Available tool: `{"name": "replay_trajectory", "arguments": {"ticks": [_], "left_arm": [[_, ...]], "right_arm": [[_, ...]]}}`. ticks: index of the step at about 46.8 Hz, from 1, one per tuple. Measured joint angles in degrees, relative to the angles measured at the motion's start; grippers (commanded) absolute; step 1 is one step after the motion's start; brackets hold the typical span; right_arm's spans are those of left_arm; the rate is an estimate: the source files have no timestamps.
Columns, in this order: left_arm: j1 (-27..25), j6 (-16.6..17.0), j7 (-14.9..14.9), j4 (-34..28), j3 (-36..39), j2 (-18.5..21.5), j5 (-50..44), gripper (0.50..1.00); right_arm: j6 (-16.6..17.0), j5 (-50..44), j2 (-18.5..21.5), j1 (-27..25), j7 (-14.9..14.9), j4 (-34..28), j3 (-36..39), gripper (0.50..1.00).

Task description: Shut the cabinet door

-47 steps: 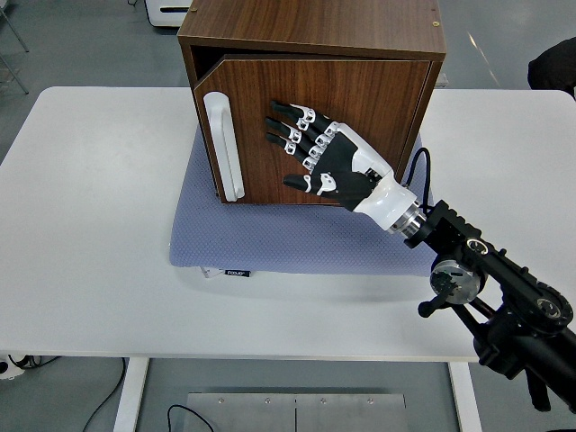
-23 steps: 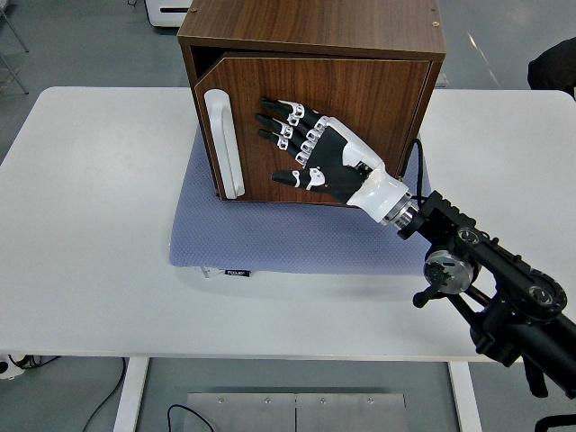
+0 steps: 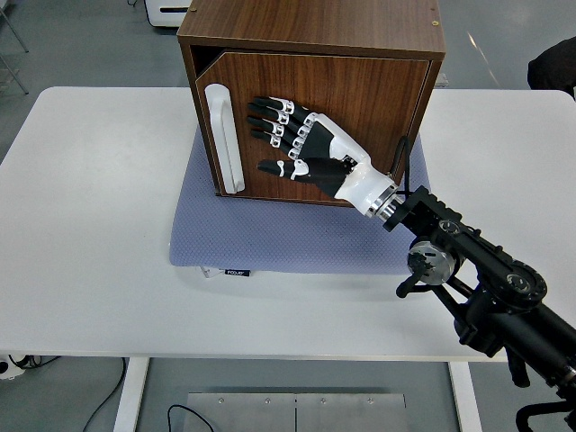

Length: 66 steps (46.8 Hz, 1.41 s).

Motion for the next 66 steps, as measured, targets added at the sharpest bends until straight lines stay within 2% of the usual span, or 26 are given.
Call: {"name": "replay_trajectory", "arguments": {"ticks": [9,16,33,55,66], "left_arm": [[0.0,0.0,0.0,0.0,0.0,0.0,0.0,1.0],[0.0,0.0,0.0,0.0,0.0,0.0,0.0,1.0],[0.0,0.0,0.0,0.0,0.0,0.0,0.0,1.0],[0.0,0.0,-0.01,0.0,0.0,0.0,0.0,1.0],[0.0,0.0,-0.02,0.0,0.0,0.0,0.0,1.0]], "right_arm": [[-2.58,0.02,0.08,0.44,-0.19,-0.69,0.09,1.0],[-2.96,0.05,0.08,0.43,-0.2,-0.8,0.09,1.0],[1.04,0.25,-0.64,-1.11,0.12,3.57,0.17,1.0],[5.5,0.23,-8.33,-6.14,0.44,9.61,0.38,1.0],[7.2,0.19,-12.97,-10.27,0.6,11.5,3.39,1.0]]}}
